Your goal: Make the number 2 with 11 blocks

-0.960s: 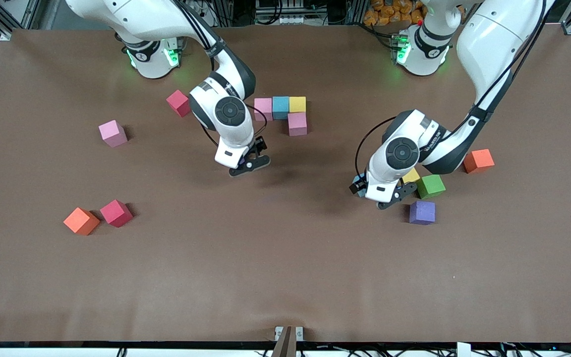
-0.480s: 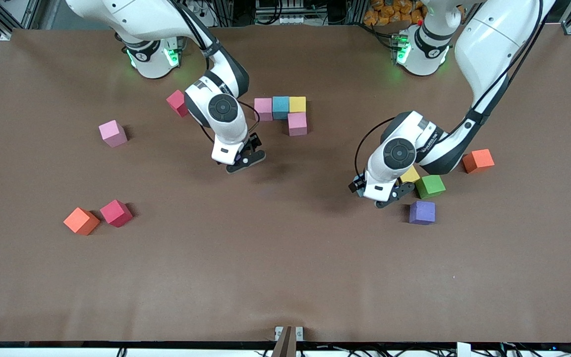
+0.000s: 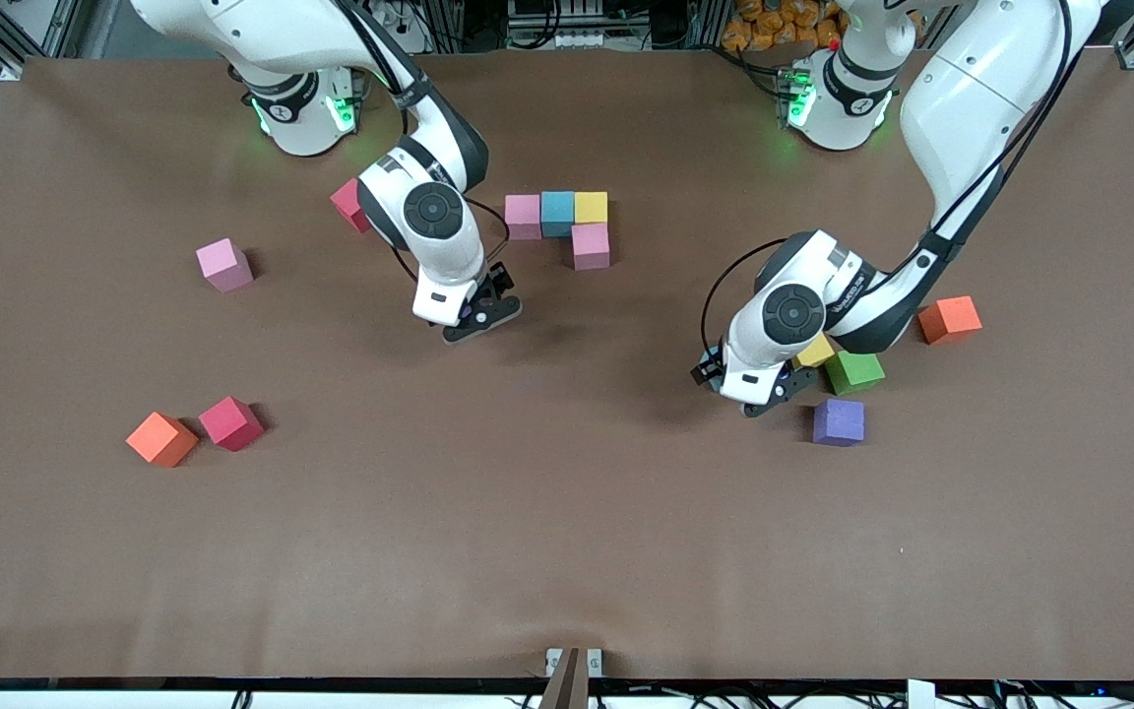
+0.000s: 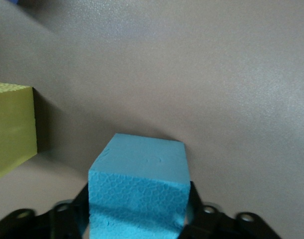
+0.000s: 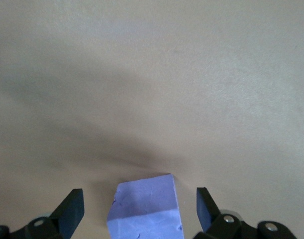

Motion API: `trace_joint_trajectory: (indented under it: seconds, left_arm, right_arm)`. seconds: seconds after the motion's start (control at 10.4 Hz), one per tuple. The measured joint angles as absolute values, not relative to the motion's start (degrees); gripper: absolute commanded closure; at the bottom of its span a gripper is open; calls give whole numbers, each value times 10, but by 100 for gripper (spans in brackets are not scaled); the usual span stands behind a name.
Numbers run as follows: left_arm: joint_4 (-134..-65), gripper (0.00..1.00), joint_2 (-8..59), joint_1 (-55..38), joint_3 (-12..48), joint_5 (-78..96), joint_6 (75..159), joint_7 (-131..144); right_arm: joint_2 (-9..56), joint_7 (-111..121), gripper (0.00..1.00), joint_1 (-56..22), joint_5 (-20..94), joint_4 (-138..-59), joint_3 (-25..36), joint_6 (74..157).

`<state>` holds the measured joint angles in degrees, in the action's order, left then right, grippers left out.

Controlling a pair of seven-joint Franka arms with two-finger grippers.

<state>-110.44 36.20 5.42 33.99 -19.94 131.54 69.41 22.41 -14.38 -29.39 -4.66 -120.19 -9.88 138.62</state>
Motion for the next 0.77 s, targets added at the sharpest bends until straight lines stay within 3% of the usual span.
trace_joint_trajectory:
  seconds: [0.38, 0.77]
  left_arm:
    - [-1098, 68, 359, 49, 350, -200, 1320, 701]
    - [-1096, 69, 346, 23, 389, -200, 1319, 752]
  right_arm:
    - [222, -128, 0, -296, -47, -1212, -106, 1390]
    - [222, -69, 0, -292, -47, -1249, -106, 1450]
